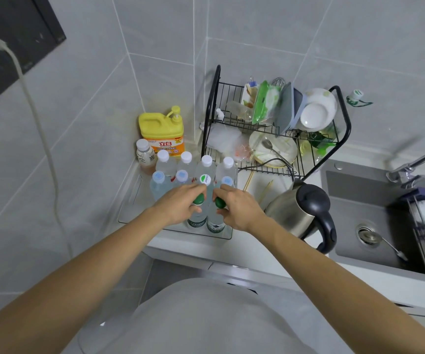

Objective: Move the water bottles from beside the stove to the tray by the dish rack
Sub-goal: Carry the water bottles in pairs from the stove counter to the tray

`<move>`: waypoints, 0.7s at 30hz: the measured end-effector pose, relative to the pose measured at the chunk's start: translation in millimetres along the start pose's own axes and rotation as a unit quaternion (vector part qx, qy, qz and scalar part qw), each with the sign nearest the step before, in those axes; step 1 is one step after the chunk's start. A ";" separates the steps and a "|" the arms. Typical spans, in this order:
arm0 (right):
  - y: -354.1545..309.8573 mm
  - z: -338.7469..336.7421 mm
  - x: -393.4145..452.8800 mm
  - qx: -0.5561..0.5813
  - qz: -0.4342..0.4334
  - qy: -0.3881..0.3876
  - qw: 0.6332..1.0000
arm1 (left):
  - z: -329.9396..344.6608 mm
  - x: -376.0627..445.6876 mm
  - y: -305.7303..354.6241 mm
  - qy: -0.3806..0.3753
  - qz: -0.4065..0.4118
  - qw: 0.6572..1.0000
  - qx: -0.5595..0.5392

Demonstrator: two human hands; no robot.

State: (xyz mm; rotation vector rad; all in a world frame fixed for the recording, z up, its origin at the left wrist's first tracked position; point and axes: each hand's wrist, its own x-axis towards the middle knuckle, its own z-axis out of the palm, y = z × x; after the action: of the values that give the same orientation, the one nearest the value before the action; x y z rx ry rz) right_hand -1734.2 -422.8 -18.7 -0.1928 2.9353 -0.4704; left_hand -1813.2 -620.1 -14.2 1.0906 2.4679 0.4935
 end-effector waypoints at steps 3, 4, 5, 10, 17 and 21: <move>-0.5 0.0 -1.7 -0.001 0.006 -0.006 1.000 | 0.1 -4.0 1.5 0.005 -0.004 1.000 0.002; -0.8 0.6 -2.8 -0.001 0.010 -0.011 1.000 | 0.8 -5.8 1.8 0.007 -0.006 1.000 0.006; -1.0 1.0 -4.1 -0.002 0.016 -0.017 1.000 | 1.5 -7.6 2.5 0.009 -0.010 1.000 0.013; -0.8 -7.3 -15.3 0.010 0.056 -0.045 0.997 | -7.9 -17.5 11.3 0.050 -0.064 0.996 0.019; 3.4 -46.0 -34.2 -0.007 0.097 0.121 0.988 | -40.6 -12.4 40.8 0.234 -0.076 0.964 0.102; 16.2 -72.9 -51.5 -0.049 0.117 0.209 0.970 | -59.9 5.9 58.3 0.275 -0.034 0.954 0.118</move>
State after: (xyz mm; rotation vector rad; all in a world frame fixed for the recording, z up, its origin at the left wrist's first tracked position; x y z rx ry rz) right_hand -1698.5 -378.0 51.6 0.2742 3.3328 -0.3688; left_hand -1809.9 -588.1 63.1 1.0592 3.1084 0.5494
